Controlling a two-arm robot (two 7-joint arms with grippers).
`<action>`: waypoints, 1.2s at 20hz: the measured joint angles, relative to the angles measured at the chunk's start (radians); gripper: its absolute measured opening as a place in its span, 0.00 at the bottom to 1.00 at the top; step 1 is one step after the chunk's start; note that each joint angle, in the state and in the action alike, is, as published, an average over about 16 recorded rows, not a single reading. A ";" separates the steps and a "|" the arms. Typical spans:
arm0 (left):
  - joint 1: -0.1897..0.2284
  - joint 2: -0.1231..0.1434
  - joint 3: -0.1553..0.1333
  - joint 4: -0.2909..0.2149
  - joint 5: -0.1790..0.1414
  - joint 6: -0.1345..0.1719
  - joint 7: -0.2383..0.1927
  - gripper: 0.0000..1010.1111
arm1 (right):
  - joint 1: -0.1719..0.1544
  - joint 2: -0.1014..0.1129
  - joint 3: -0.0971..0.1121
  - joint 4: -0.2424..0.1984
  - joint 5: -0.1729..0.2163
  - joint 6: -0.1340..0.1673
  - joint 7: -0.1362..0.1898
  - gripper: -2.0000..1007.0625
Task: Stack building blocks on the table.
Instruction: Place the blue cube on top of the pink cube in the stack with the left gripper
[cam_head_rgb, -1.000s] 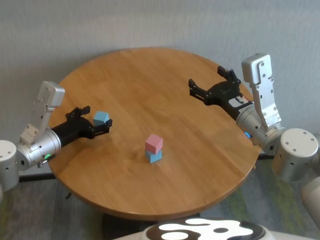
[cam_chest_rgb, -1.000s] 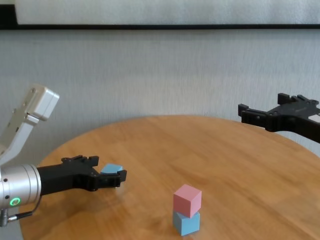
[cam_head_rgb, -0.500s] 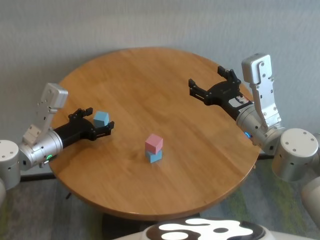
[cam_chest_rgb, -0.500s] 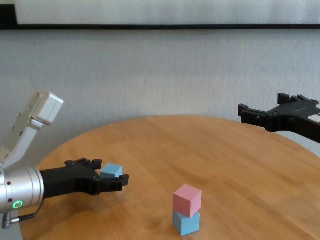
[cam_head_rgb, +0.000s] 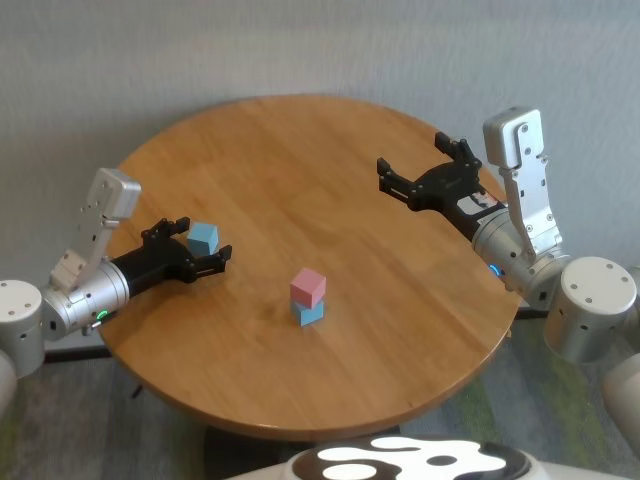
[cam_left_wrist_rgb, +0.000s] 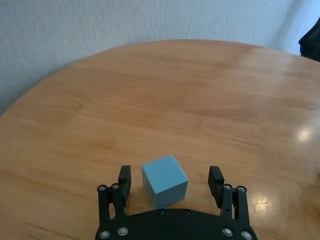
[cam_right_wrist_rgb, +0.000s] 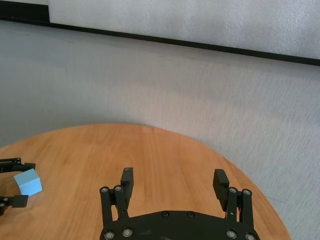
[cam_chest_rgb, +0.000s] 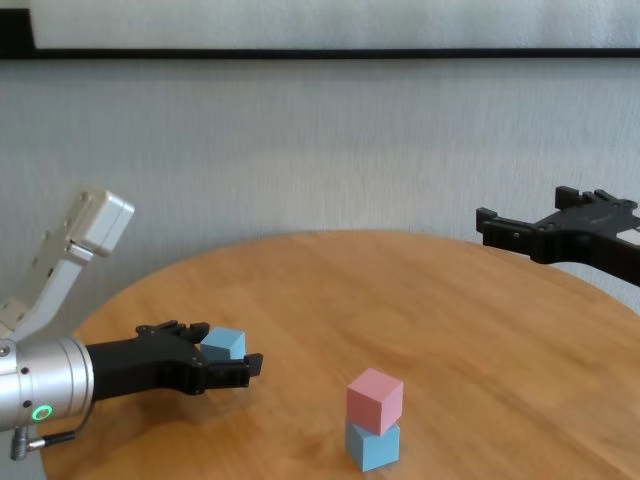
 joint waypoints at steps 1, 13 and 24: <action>-0.001 -0.001 0.000 0.003 0.001 -0.001 0.000 0.99 | 0.000 0.000 0.000 0.000 0.000 0.000 0.000 1.00; -0.005 -0.009 -0.002 0.020 0.023 -0.015 0.015 0.99 | 0.000 0.000 0.000 0.000 0.000 0.000 0.000 1.00; -0.004 -0.009 -0.001 0.020 0.027 -0.017 0.020 0.97 | 0.000 0.000 0.000 0.000 0.000 0.000 0.000 1.00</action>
